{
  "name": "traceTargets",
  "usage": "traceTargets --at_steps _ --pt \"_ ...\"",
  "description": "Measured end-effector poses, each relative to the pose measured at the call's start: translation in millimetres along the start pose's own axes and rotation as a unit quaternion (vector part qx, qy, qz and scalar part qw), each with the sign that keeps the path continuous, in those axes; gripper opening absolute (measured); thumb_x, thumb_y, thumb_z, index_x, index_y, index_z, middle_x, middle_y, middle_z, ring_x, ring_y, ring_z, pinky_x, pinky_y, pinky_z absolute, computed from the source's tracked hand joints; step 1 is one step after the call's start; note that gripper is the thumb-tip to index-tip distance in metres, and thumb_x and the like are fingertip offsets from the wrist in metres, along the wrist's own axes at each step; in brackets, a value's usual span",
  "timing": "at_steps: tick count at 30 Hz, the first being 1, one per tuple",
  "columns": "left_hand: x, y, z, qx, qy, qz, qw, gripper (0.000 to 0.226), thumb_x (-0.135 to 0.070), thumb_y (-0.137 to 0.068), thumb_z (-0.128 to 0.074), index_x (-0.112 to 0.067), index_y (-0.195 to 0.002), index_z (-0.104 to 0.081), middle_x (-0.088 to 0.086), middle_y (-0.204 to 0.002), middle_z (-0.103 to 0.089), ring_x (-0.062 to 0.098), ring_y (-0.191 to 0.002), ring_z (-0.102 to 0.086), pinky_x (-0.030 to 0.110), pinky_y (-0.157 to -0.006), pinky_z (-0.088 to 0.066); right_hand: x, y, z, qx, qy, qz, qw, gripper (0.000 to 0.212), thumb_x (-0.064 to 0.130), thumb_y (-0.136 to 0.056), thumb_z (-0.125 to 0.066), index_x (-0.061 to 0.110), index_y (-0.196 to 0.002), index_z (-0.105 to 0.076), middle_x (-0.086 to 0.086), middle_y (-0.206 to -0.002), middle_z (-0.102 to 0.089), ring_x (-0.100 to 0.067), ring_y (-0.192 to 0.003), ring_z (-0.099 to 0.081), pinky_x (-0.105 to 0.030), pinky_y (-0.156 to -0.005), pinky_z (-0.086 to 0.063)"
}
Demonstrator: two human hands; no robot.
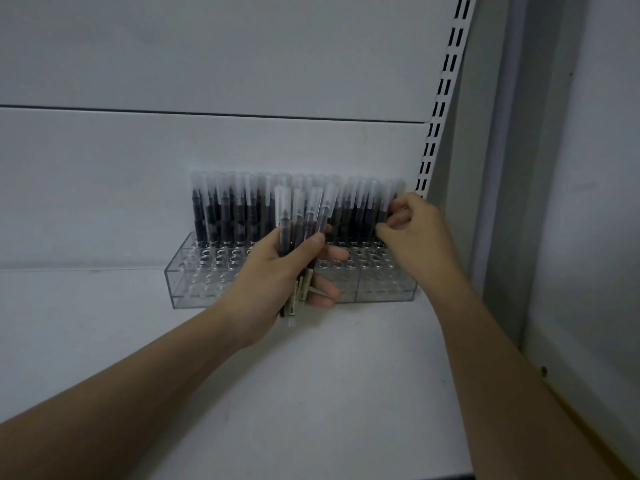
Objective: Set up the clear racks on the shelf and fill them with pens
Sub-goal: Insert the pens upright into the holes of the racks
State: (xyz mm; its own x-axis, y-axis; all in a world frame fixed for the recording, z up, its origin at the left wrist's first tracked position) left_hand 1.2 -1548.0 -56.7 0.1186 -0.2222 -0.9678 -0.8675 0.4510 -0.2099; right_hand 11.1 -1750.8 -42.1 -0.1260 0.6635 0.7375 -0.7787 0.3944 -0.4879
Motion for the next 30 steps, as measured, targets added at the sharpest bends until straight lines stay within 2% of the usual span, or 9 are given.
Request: traceTargets --at_steps 4,7,10,13,16,19,22,24,30 --pt "-1 1 -1 0.007 0.003 0.001 1.000 0.027 -0.022 -0.099 -0.051 -0.009 -0.122 -0.052 0.009 -0.106 -0.075 0.029 -0.057 -0.067 0.037 -0.056 -0.059 13 5 12 -0.046 -0.038 0.002 0.998 0.026 0.028 -0.090 -0.067 0.022 -0.109 -0.051 0.007 -0.094 -0.055 -0.004 -0.079 -0.053 -0.018 -0.062 -0.041" --pt "-2 0 -1 0.009 0.008 0.001 1.000 0.030 -0.023 -0.100 -0.050 -0.006 -0.124 -0.048 0.008 -0.107 -0.075 0.029 -0.056 -0.068 0.036 -0.054 -0.059 29 11 18 -0.069 -0.122 0.039 0.989 0.017 0.029 -0.094 -0.062 0.020 -0.107 -0.055 0.005 -0.094 -0.059 -0.002 -0.074 -0.055 -0.015 -0.061 -0.046" --pt "-2 1 -3 0.010 0.016 0.006 1.000 0.034 -0.024 -0.100 -0.049 -0.005 -0.127 -0.046 0.008 -0.107 -0.075 0.029 -0.055 -0.068 0.036 -0.053 -0.059 39 15 8 0.050 -0.192 0.042 0.979 0.009 0.023 -0.096 -0.061 0.015 -0.099 -0.064 -0.003 -0.091 -0.067 -0.009 -0.067 -0.059 -0.019 -0.059 -0.046" --pt "-2 1 -6 0.016 0.012 0.018 1.000 0.033 -0.026 -0.101 -0.049 -0.011 -0.130 -0.050 0.008 -0.106 -0.075 0.029 -0.056 -0.069 0.036 -0.053 -0.059 44 22 -8 0.199 -0.191 0.031 0.961 0.013 0.027 -0.096 -0.061 0.017 -0.099 -0.070 0.003 -0.086 -0.071 -0.009 -0.065 -0.062 -0.021 -0.055 -0.047" --pt "0 2 -7 0.024 0.011 0.028 0.999 0.030 -0.026 -0.101 -0.048 -0.016 -0.129 -0.053 0.011 -0.104 -0.075 0.029 -0.058 -0.069 0.035 -0.054 -0.059 47 28 -16 0.257 -0.254 0.005 0.932 0.009 0.015 -0.094 -0.065 0.010 -0.089 -0.069 0.007 -0.071 -0.069 -0.004 -0.062 -0.065 -0.014 -0.057 -0.049" --pt "1 3 -7 0.027 0.008 0.026 0.999 0.027 -0.024 -0.101 -0.048 -0.016 -0.126 -0.056 0.012 -0.102 -0.075 0.029 -0.059 -0.069 0.035 -0.055 -0.059 46 26 -15 0.235 -0.246 0.023 0.940 0.008 0.016 -0.091 -0.070 0.011 -0.084 -0.070 0.003 -0.070 -0.067 -0.008 -0.063 -0.062 -0.018 -0.058 -0.049" --pt "0 3 -8 0.035 0.007 0.021 0.999 0.025 -0.021 -0.100 -0.050 -0.013 -0.122 -0.059 0.013 -0.102 -0.075 0.030 -0.061 -0.069 0.037 -0.057 -0.060 45 24 -12 0.201 -0.237 0.034 0.950 0.010 0.018 -0.090 -0.071 0.011 -0.084 -0.069 0.009 -0.060 -0.062 -0.004 -0.053 -0.054 -0.016 -0.051 -0.044" --pt "0 3 -8 0.040 0.014 0.029 0.999 0.024 -0.018 -0.099 -0.052 -0.011 -0.121 -0.060 0.013 -0.102 -0.074 0.031 -0.064 -0.069 0.037 -0.057 -0.060 44 23 -10 0.178 -0.241 0.024 0.954 0.012 0.018 -0.090 -0.071 0.006 -0.089 -0.069 0.009 -0.060 -0.063 -0.005 -0.053 -0.056 -0.016 -0.050 -0.044" --pt "4 3 -8 0.050 0.009 0.045 0.998 0.023 -0.021 -0.102 -0.048 -0.010 -0.121 -0.054 0.013 -0.104 -0.074 0.033 -0.064 -0.070 0.041 -0.057 -0.060 43 17 -4 0.099 -0.287 0.004 0.953 0.011 0.017 -0.095 -0.064 0.007 -0.095 -0.060 -0.008 -0.084 -0.075 -0.016 -0.057 -0.060 -0.026 -0.049 -0.045"
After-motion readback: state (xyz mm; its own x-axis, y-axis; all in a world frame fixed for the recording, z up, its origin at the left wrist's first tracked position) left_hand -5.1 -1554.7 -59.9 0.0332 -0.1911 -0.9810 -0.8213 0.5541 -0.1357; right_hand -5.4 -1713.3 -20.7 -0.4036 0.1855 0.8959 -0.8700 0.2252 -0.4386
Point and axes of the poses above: each hand's wrist, its own y-axis away from the middle knuckle, its own z-axis out of the back of the hand, x = y × z, the point moved 3 cm from there along -y, towards the middle knuckle
